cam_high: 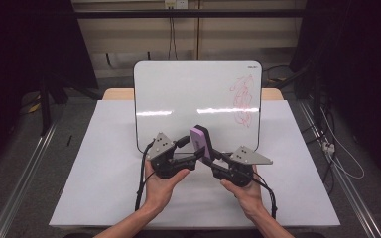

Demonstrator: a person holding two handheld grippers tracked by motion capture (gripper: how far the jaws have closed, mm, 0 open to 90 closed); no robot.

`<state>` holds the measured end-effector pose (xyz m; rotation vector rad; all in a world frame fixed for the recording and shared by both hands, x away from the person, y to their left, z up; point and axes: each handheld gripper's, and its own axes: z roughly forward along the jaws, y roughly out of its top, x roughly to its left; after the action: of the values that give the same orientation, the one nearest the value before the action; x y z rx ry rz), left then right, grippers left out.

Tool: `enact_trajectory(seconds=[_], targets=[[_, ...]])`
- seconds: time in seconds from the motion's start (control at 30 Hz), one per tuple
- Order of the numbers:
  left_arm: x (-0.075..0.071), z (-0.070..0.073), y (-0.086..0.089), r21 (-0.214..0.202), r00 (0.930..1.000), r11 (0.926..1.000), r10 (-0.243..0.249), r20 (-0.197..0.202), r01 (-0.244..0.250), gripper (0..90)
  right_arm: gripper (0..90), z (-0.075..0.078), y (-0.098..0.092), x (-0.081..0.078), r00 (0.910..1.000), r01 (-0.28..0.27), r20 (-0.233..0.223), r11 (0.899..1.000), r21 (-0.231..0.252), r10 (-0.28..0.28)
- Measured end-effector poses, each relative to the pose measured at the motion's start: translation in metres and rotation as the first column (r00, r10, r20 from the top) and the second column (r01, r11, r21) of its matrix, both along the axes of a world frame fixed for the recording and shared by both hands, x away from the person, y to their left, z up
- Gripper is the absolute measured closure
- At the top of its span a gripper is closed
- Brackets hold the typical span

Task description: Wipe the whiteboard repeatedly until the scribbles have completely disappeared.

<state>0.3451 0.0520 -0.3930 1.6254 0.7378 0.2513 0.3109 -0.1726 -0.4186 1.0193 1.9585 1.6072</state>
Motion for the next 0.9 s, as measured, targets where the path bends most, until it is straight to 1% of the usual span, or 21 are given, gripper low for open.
enact_trajectory(seconds=[0.1, 0.13, 0.17, 0.2, 0.33, 0.43, 0.47, 0.5, 0.57, 0.6, 0.63, 0.67, 0.87, 0.9], targets=[[-0.0001, -0.0019, -0.0014, -0.006, 1.0000, 1.0000, 0.001, -0.009, -0.001, 33.3, 63.9, 0.0000, 0.0004, -0.0004, 1.0000, -0.003, 0.000, 1.000, 0.003, 0.003], [0.0002, -0.0041, -0.0019, -0.025, 0.9998, 0.9997, 0.002, -0.021, -0.003, 34.6, 63.9, 0.0000, 0.0013, -0.0009, 0.9999, -0.011, 0.003, 1.000, 0.006, 0.010], [0.0002, -0.0041, -0.0019, -0.025, 0.9998, 0.9997, 0.002, -0.021, -0.003, 36.4, 63.9, -0.0003, 0.0018, -0.0010, 1.0000, -0.009, 0.002, 1.000, 0.010, 0.009], [0.0006, -0.0047, -0.0024, -0.022, 0.9996, 0.9998, -0.004, -0.027, 0.003, 36.4, 63.9, -0.0003, 0.0018, -0.0010, 1.0000, -0.009, 0.002, 1.000, 0.010, 0.009], [0.0008, -0.0069, -0.0026, -0.038, 0.9990, 0.9992, 0.005, -0.044, -0.007, 38.0, 63.9, -0.0014, 0.0027, -0.0007, 1.0000, -0.007, -0.004, 1.000, 0.013, 0.007], [0.0011, -0.0070, -0.0032, -0.040, 0.9992, 0.9992, 0.003, -0.039, -0.004, 38.3, 63.9, -0.0018, 0.0024, -0.0003, 1.0000, -0.009, -0.003, 1.000, 0.019, 0.009], [0.0016, -0.0071, -0.0033, -0.043, 0.9992, 0.9991, 0.000, -0.039, -0.002, 38.5, 63.9, -0.0017, 0.0024, -0.0003, 1.0000, -0.007, -0.002, 1.000, 0.017, 0.007], [0.0026, -0.0071, -0.0041, -0.052, 0.9991, 0.9987, -0.005, -0.042, 0.003, 39.0, 63.9, -0.0019, 0.0021, 0.0001, 0.9999, -0.007, -0.008, 1.000, 0.029, 0.007], [0.0031, -0.0072, -0.0044, -0.052, 0.9990, 0.9986, -0.006, -0.045, 0.004, 39.4, 63.8, -0.0019, 0.0019, 0.0003, 1.0000, -0.006, -0.008, 1.000, 0.029, 0.006], [0.0032, -0.0070, -0.0048, -0.050, 0.9989, 0.9987, -0.006, -0.046, 0.004, 39.7, 63.8, -0.0020, 0.0019, 0.0004, 1.0000, -0.004, -0.005, 1.000, 0.024, 0.004], [0.0030, -0.0066, -0.0053, -0.043, 0.9992, 0.9990, -0.007, -0.040, 0.006, 40.3, 63.8, -0.0025, 0.0015, 0.0009, 0.9999, -0.003, -0.010, 0.999, 0.032, 0.003], [0.0021, -0.0057, -0.0064, -0.038, 0.9996, 0.9993, -0.005, -0.028, 0.004, 40.5, 63.7, -0.0025, 0.0015, 0.0007, 1.0000, -0.003, -0.007, 1.000, 0.028, 0.003], [0.0018, -0.0022, -0.0085, -0.042, 0.9995, 0.9991, -0.008, -0.032, 0.006, 41.2, 63.4, -0.0007, 0.0002, 0.0002, 1.0000, -0.002, -0.004, 0.999, 0.045, 0.002], [0.0022, -0.0016, -0.0090, -0.036, 0.9995, 0.9993, -0.009, -0.030, 0.008, 41.2, 63.1, -0.0006, -0.0001, 0.0004, 1.0000, 0.000, -0.002, 0.999, 0.043, 0.000]])
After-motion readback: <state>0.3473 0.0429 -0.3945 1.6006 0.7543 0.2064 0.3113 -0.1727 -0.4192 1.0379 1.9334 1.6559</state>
